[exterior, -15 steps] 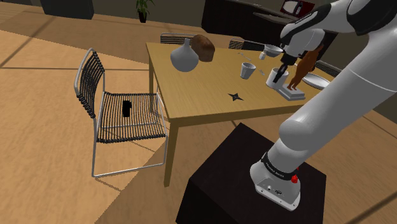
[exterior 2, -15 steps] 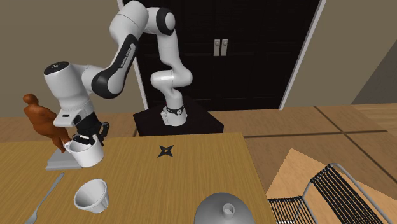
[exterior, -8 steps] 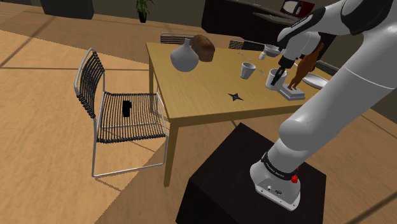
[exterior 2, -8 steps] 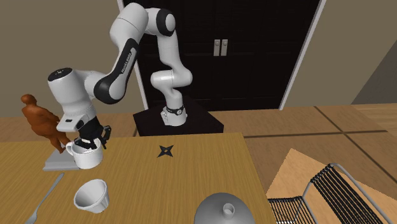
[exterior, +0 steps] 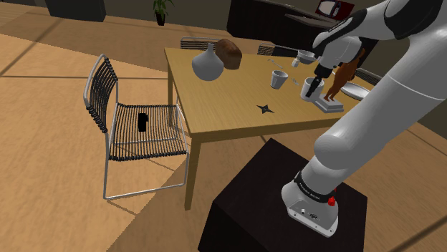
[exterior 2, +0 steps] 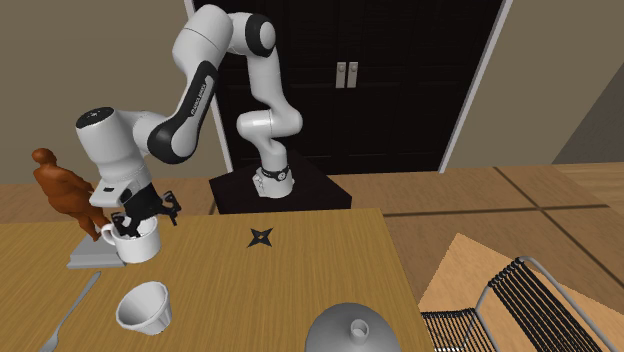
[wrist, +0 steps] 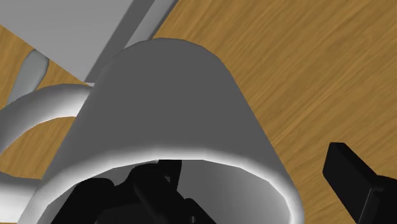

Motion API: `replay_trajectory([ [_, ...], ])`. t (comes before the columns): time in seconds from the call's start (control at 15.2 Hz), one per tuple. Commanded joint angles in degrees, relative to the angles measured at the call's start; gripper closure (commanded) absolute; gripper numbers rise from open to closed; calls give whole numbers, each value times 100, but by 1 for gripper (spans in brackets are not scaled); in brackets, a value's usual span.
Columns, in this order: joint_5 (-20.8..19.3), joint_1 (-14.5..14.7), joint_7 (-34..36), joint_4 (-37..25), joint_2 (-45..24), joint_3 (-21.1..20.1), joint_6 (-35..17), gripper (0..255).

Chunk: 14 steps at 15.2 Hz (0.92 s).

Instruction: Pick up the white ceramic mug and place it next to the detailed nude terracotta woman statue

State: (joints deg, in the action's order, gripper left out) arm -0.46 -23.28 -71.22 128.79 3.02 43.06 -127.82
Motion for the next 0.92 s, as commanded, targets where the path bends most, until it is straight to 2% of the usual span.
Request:
replay_trajectory([
  [0.0, -2, -2, 1, 1, 0, 2, 0, 0],
  [0.07, 19, -1, -16, -13, -25, 5, -5, 0],
  [0.33, -331, -15, 247, -404, 429, -83, 730, 0],
  [0.86, -330, -20, 246, -404, 428, -87, 730, 0],
])
